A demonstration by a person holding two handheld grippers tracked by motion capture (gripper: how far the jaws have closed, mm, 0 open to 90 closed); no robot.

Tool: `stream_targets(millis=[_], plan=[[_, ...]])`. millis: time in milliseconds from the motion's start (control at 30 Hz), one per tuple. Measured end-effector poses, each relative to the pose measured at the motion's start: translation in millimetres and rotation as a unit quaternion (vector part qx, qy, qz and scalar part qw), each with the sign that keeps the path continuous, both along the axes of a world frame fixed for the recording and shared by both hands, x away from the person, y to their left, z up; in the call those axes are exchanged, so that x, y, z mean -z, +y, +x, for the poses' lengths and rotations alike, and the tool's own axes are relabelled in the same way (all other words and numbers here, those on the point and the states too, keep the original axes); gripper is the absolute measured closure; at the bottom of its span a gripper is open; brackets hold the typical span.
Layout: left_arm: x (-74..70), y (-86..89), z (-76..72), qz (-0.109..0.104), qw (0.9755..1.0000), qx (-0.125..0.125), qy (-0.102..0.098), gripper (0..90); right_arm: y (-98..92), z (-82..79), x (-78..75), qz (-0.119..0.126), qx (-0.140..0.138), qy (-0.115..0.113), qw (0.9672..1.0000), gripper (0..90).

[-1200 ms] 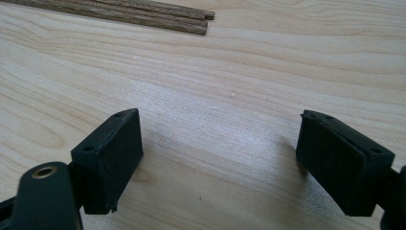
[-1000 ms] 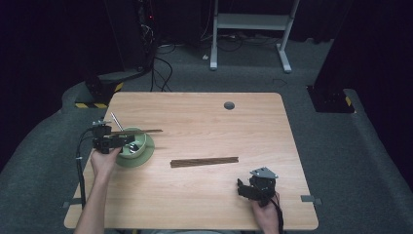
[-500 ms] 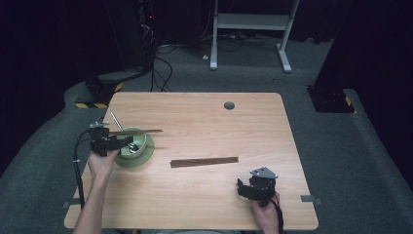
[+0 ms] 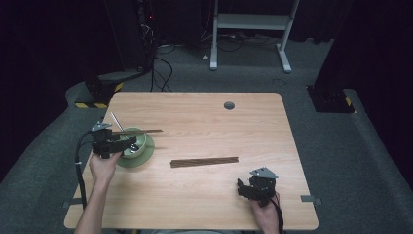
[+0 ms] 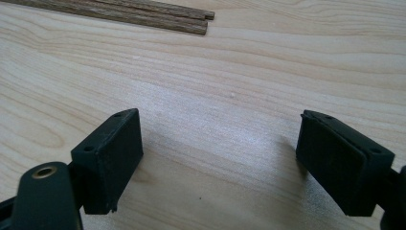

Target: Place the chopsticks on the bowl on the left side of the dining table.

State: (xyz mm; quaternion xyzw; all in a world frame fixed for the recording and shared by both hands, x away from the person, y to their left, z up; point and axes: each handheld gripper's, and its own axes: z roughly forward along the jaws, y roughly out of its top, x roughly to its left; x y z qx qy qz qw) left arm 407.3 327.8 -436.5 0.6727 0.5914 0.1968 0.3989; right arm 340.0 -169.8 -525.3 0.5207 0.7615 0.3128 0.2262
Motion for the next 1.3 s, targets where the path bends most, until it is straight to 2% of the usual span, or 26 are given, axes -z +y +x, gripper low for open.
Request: stream_targets(millis=[333,633,1100,1300], plan=[[-9.4,-20.1,-4.1,0.017,0.9994,0.020,-0.023,22.0,0.0,0.0,0.0,0.000,0.000,0.000,1.0000,15.8],[-17.5,-33.7,-8.1,0.017,0.9984,0.039,-0.038,21.9,0.0,0.0,0.0,0.000,0.000,0.000,1.0000,15.9],[-18.5,-40.5,-10.2,0.008,0.9980,0.047,-0.040,22.0,0.0,0.0,0.0,0.000,0.000,0.000,1.0000,15.8],[-18.9,-46.5,-11.9,0.014,0.9974,0.054,-0.045,21.7,0.0,0.0,0.0,0.000,0.000,0.000,1.0000,15.8]])
